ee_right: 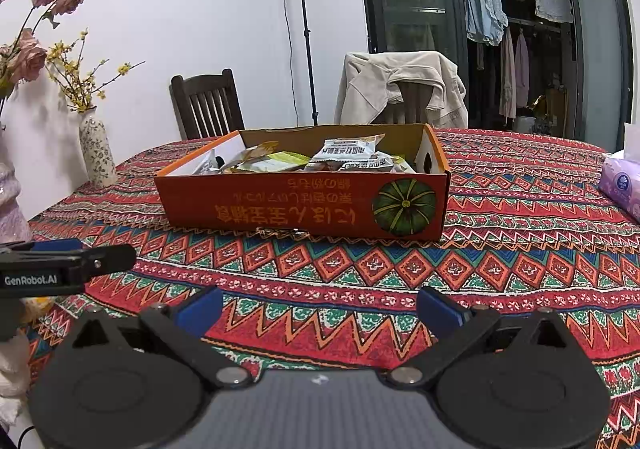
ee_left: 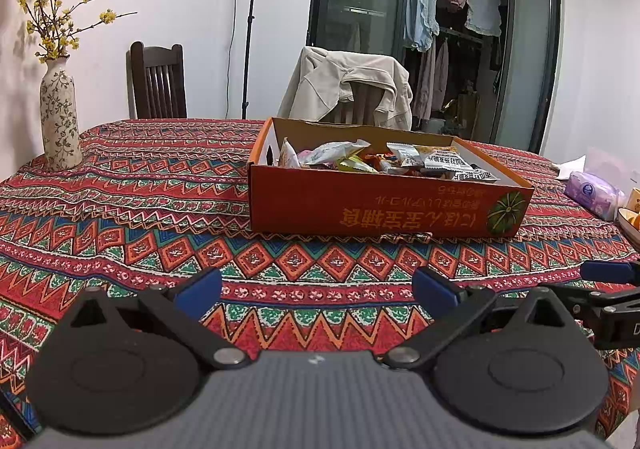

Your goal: Organize snacks

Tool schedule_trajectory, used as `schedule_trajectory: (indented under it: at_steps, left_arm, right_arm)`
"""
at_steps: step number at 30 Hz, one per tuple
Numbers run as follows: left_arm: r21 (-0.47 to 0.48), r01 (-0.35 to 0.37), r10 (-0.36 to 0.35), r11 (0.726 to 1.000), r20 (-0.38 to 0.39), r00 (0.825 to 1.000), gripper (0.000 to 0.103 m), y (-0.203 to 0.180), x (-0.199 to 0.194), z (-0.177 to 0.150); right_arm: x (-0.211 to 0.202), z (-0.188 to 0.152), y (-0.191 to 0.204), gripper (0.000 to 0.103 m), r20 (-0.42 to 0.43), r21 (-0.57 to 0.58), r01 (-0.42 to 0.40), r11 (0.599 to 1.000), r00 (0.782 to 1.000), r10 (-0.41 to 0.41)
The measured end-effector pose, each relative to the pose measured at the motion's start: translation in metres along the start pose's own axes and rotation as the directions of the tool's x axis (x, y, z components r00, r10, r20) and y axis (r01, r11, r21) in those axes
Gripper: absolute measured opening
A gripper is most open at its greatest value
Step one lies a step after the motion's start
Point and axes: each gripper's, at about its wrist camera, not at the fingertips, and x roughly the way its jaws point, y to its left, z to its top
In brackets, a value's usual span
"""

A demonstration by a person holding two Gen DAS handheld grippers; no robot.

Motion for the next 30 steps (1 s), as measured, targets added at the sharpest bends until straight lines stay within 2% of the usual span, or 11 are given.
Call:
schedule_trajectory:
  at_steps: [30]
  left_arm:
    - [-0.011, 0.016, -0.016, 1.000, 0.005, 1.000, 0.103, 0.0023, -0.0018, -0.0001]
  right_arm:
    - [0.0012, -0.0013, 0.0013, 0.103, 0.000, -0.002, -0.004, 1.000, 1.000, 0.004]
